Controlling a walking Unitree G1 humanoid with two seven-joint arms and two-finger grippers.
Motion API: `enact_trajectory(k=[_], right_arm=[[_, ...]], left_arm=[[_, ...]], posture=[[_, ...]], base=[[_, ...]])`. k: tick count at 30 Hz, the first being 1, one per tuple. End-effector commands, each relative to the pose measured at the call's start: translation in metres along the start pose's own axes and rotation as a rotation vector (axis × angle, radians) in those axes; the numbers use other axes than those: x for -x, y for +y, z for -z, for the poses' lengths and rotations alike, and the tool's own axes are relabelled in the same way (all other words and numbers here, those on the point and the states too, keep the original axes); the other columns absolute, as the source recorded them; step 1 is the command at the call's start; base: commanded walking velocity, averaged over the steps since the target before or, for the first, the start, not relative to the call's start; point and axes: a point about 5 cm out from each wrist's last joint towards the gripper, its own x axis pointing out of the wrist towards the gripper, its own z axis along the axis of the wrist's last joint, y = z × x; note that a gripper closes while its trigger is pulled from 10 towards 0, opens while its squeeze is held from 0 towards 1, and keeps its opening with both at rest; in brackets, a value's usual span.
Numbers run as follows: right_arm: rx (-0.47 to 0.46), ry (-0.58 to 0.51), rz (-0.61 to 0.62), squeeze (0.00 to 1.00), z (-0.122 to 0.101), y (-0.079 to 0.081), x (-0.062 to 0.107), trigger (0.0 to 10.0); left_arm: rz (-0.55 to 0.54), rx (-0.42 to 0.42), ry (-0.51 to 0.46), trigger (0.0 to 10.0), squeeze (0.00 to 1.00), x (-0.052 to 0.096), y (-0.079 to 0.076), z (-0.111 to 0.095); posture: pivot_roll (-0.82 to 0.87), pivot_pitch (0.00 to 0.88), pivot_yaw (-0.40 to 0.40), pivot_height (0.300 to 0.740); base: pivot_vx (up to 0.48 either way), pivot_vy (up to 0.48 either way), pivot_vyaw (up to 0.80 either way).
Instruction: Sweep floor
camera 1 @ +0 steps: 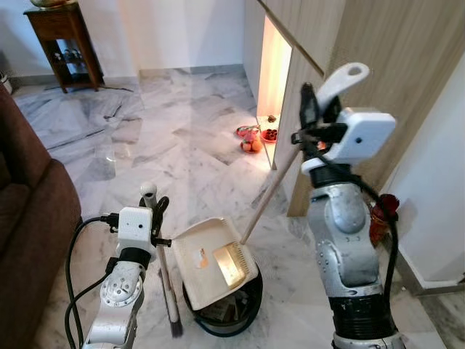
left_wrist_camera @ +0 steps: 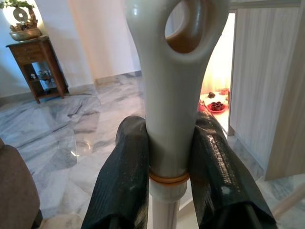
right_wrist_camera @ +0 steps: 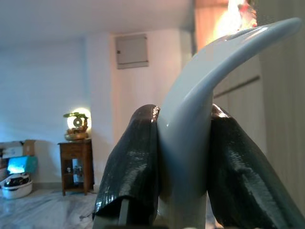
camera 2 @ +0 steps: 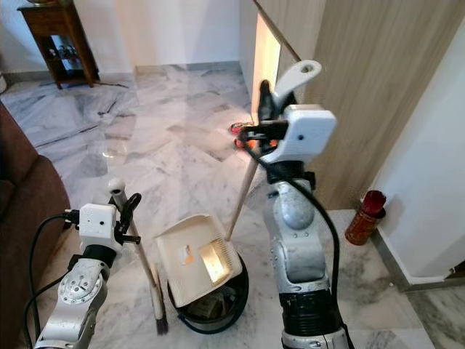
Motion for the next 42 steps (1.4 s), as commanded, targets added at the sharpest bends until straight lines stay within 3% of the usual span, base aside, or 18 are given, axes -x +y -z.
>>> enact_trajectory(k=[1, 5, 7, 12, 17, 33, 42], right_arm=[[-0.002, -0.145, -0.042, 0.00, -0.027, 0.011, -0.004, 10.0], [-0.021, -0.156, -0.075, 0.00, -0.028, 0.022, -0.002, 10.0], [-0.038, -0.175, -0.140, 0.00, -0.032, 0.042, 0.002, 10.0], [-0.064, -0.198, -0.182, 0.00, -0.036, 0.058, 0.006, 10.0], [-0.014, -0.244, -0.289, 0.00, -0.042, 0.077, 0.013, 10.0], [0.092, -0.293, -0.392, 0.00, -0.043, 0.091, 0.024, 10.0], [0.103, -0.320, -0.477, 0.00, -0.046, 0.103, 0.035, 10.0]], left_arm=[[-0.005, -0.014, -0.056, 10.0, 0.00, -0.003, 0.002, -0.011], [-0.002, -0.014, -0.055, 10.0, 0.00, -0.003, 0.001, -0.010], [0.008, -0.022, -0.058, 10.0, 0.00, -0.003, 0.000, -0.010], [0.007, -0.020, -0.060, 10.0, 0.00, -0.003, 0.000, -0.011], [0.006, -0.020, -0.059, 10.0, 0.00, -0.003, 0.000, -0.011], [0.012, -0.015, -0.058, 10.0, 0.00, -0.002, -0.002, -0.010], [0.012, -0.016, -0.059, 10.0, 0.00, -0.003, -0.001, -0.010]], posture=[[0.14, 0.020, 0.017, 0.740], [0.14, 0.021, 0.017, 0.740], [0.14, 0.021, 0.017, 0.740], [0.14, 0.021, 0.016, 0.740], [0.14, 0.021, 0.017, 0.740], [0.14, 0.022, 0.017, 0.740], [0.14, 0.023, 0.016, 0.740]], base=[[0.000, 0.000, 0.00], [0.000, 0.000, 0.00], [0.000, 0.000, 0.00], [0.000, 0.000, 0.00], [0.000, 0.000, 0.00], [0.000, 0.000, 0.00], [0.000, 0.000, 0.00]])
